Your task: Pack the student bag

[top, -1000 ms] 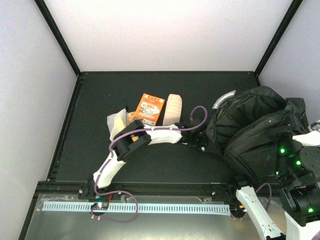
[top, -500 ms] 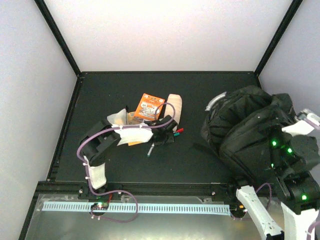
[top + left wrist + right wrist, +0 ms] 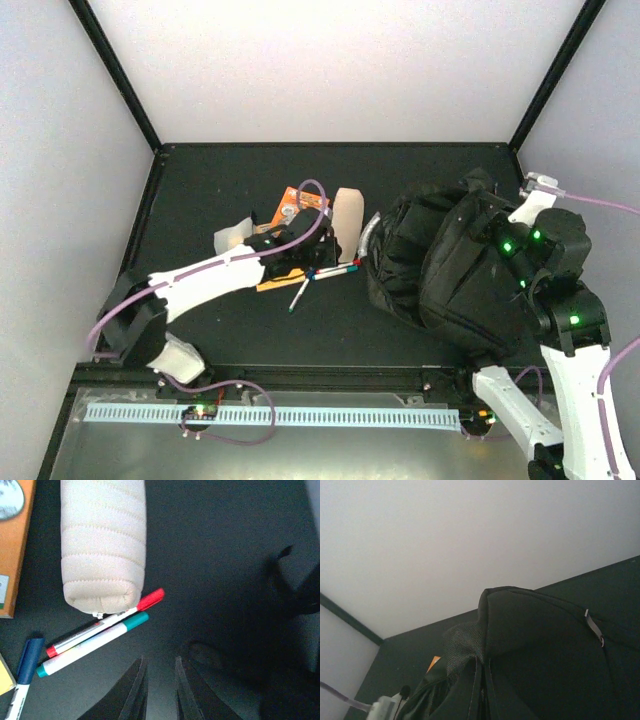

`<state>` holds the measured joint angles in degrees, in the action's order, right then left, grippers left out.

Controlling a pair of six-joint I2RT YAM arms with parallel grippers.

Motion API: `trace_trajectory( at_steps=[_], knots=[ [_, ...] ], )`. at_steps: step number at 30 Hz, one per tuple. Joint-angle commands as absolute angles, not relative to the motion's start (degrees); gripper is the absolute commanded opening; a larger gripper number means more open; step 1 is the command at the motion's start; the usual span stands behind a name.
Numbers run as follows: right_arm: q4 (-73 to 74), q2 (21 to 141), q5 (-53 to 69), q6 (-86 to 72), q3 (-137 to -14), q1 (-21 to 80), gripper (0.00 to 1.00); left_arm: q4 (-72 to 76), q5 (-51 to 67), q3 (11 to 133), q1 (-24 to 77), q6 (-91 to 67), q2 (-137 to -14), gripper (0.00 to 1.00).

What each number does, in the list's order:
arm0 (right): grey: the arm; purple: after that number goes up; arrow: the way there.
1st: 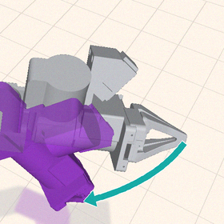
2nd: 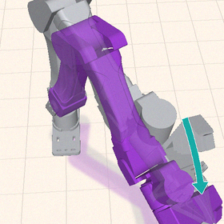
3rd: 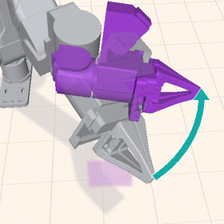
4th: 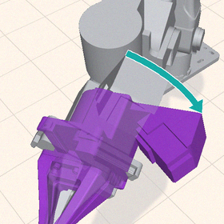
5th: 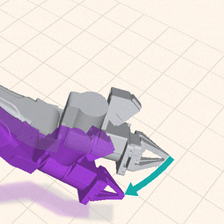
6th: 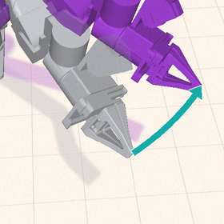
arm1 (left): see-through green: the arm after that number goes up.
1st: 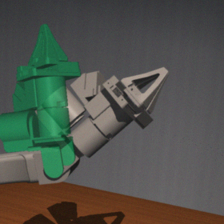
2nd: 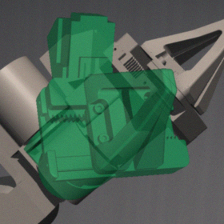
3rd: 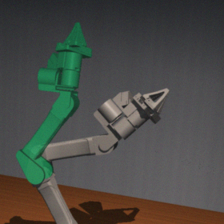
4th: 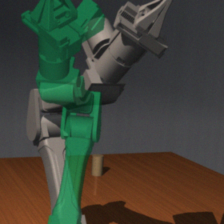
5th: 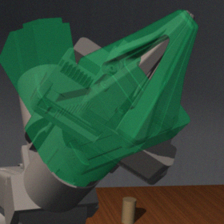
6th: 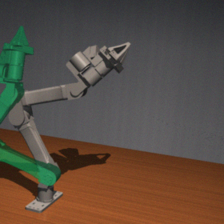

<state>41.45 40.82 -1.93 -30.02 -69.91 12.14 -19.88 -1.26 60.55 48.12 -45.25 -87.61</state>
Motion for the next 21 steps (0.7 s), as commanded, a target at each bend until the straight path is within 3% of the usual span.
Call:
trace_trajectory(
  at_steps=[1,8,10,16,21],
  knots=[
    [33.69,42.08,5.03,-29.19,-70.99,12.05,0.02,-22.86,-0.79,61.59,47.38,-41.13,-80.88,0.18],
    [36.23,45.25,11.55,-28.19,-73.18,12.07,0.02,-26.26,-0.20,60.45,44.85,-37.79,-71.86,0.26],
    [37.38,45.72,12.98,-27.83,-73.24,12.06,0.02,-26.30,0.14,59.26,44.23,-36.95,-69.13,0.38],
    [39.54,47.32,16.12,-27.42,-72.79,12.05,0.02,-22.67,0.69,54.42,43.68,-35.13,-60.02,0.59],
    [40.15,49.50,19.54,-27.50,-72.70,12.10,0.02,-20.47,3.43,51.71,43.51,-33.80,-54.45,0.86]
  ],
)
